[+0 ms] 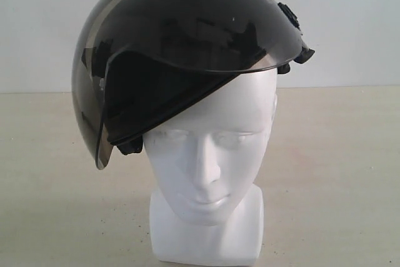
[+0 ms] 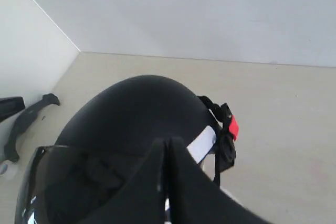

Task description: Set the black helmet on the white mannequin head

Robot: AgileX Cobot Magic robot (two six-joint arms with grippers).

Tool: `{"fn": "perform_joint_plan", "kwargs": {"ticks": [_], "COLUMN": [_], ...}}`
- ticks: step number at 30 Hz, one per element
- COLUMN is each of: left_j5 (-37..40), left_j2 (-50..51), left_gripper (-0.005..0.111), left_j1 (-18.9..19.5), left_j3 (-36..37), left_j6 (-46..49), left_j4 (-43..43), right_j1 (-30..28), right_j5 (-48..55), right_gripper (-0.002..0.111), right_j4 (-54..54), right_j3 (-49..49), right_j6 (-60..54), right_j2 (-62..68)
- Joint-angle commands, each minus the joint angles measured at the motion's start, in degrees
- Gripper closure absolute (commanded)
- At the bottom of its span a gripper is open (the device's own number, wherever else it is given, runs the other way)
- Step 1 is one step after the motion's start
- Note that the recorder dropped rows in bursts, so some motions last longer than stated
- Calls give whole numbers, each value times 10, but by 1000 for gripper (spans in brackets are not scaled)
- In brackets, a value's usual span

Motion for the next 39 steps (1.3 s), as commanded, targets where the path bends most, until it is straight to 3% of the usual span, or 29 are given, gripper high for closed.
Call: {"fn": "perform_joint_plan", "kwargs": {"ticks": [1,7,13,23,26,34,39], "left_j5": [-2,-2,-2,-2,-2,-101,-103], "left_j2": [0,0,0,0,0,0,2], "left_gripper": [102,102,102,102,102,102,102], "left_j1": [-4,-4,-4,-4,-4,-4,-4], "left_j3": [-4,-4,-4,-4,-4,-4,-4], "left_j6": [4,4,4,4,4,4,4], "left_j4": [1,0,0,0,0,1,-2], "right_j1": [-70,-64,24,84,85,85,85], "right_j5": [1,1,1,1,1,1,1], "right_gripper": [109,109,109,109,109,109,109], "right_j4": [132,111,11,-2,1,29,41], "right_j3": [1,1,1,39,58,61,61], "right_j6": [-97,-120,-68,-86,-95,-109,-110], "right_j2": [56,73,77,77,77,78,83]}}
